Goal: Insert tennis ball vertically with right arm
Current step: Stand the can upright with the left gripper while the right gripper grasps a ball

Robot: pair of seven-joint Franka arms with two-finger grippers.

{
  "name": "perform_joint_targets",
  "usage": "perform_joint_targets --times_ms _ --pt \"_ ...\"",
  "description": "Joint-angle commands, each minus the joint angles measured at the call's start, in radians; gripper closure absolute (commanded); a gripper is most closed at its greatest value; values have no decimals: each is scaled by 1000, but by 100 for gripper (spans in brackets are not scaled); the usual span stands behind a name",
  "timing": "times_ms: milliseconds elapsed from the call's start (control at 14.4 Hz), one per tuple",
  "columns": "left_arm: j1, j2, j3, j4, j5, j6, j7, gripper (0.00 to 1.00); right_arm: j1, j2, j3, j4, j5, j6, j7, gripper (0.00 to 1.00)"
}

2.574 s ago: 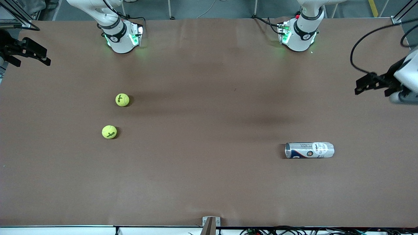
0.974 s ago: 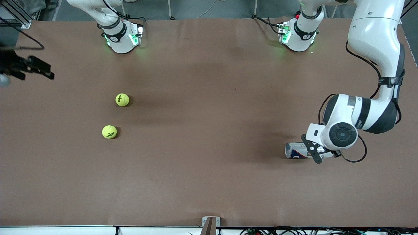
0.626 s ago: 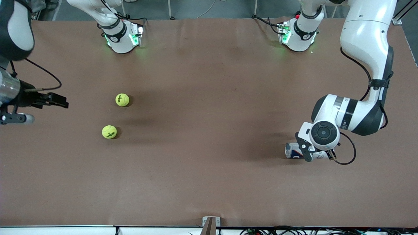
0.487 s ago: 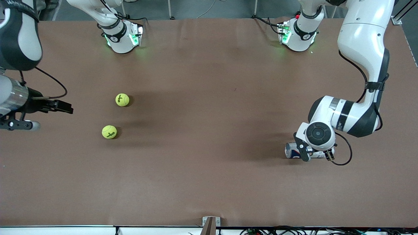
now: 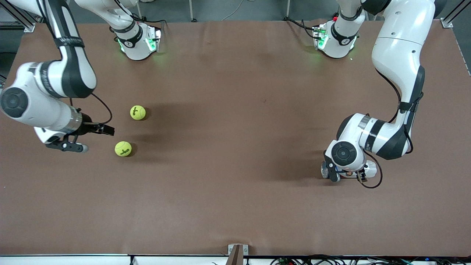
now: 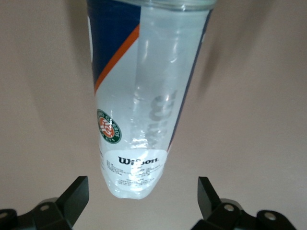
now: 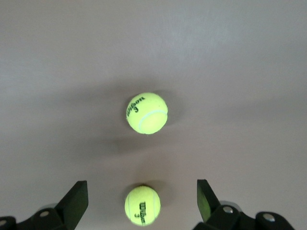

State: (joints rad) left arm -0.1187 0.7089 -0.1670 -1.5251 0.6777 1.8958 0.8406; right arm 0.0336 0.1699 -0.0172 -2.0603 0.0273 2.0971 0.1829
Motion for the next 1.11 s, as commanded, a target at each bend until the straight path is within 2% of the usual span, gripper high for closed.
perform_joint_targets --times_ms 0,139,487,835,1043 --pt "-7 26 3 37 34 0 -3 0 17 -62 2 -206 61 176 35 0" --pt "-7 32 3 40 36 15 -3 0 22 -62 2 -283 78 268 36 0" --pt "-9 61 8 43 45 37 -14 0 42 -78 2 -411 108 385 36 0" --pt "-15 84 6 42 60 48 -92 0 66 -122 3 -498 117 428 36 0" --pt "-13 100 8 42 92 60 -100 0 88 -116 3 -540 138 497 36 0"
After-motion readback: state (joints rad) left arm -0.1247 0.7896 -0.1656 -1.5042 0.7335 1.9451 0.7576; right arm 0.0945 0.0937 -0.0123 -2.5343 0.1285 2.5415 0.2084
